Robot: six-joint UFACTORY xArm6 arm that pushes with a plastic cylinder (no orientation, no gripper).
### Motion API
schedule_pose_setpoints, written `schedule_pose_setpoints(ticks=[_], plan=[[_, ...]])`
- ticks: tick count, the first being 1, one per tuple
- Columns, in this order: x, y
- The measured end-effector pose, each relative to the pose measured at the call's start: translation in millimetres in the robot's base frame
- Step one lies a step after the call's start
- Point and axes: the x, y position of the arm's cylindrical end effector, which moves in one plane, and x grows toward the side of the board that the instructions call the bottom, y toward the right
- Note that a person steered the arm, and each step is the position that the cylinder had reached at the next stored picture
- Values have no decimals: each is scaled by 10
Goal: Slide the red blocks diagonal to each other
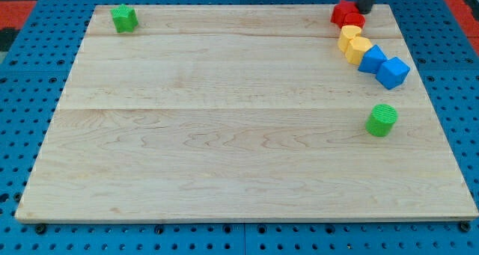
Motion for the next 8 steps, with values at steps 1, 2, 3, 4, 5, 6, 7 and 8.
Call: schedule_pose_setpoints(ticks=[1, 2, 3, 4, 5, 6, 7, 8], plan=[[103, -608], [114, -595], [161, -1001], [261, -1581], [57, -1025], [-18, -30], [161, 617], [631, 489]])
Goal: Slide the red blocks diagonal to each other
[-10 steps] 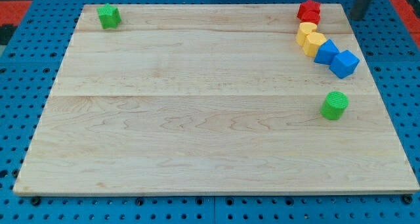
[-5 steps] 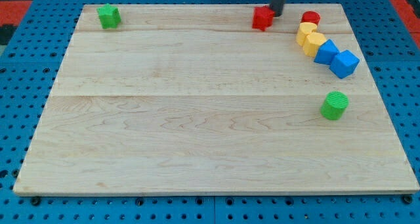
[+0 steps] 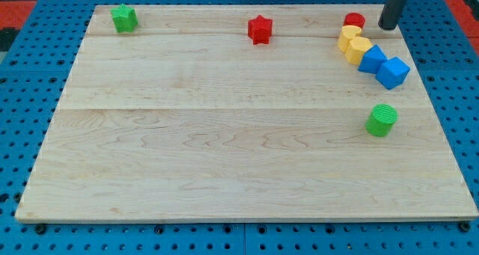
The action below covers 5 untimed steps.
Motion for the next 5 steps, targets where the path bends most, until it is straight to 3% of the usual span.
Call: schedule_pose_setpoints(ticks=[1, 3, 4, 5], plan=[[-25, -507], [-476, -1327], [-310, -1062], [-439, -454]])
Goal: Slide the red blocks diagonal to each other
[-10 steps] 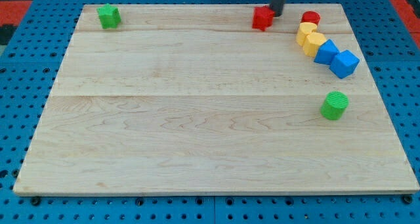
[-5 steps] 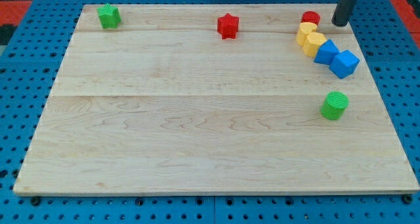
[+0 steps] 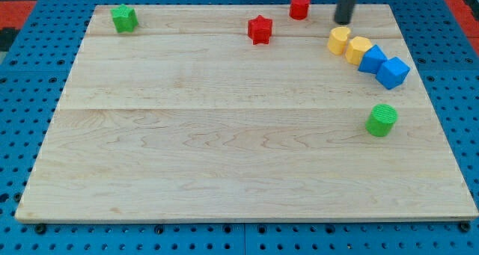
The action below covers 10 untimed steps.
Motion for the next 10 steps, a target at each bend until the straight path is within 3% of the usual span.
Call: schedule_pose_setpoints(ticks=[1, 4, 6, 9, 10], plan=[[-350, 105], [-360, -171], [-345, -672], [-297, -2255], [-6, -2291]])
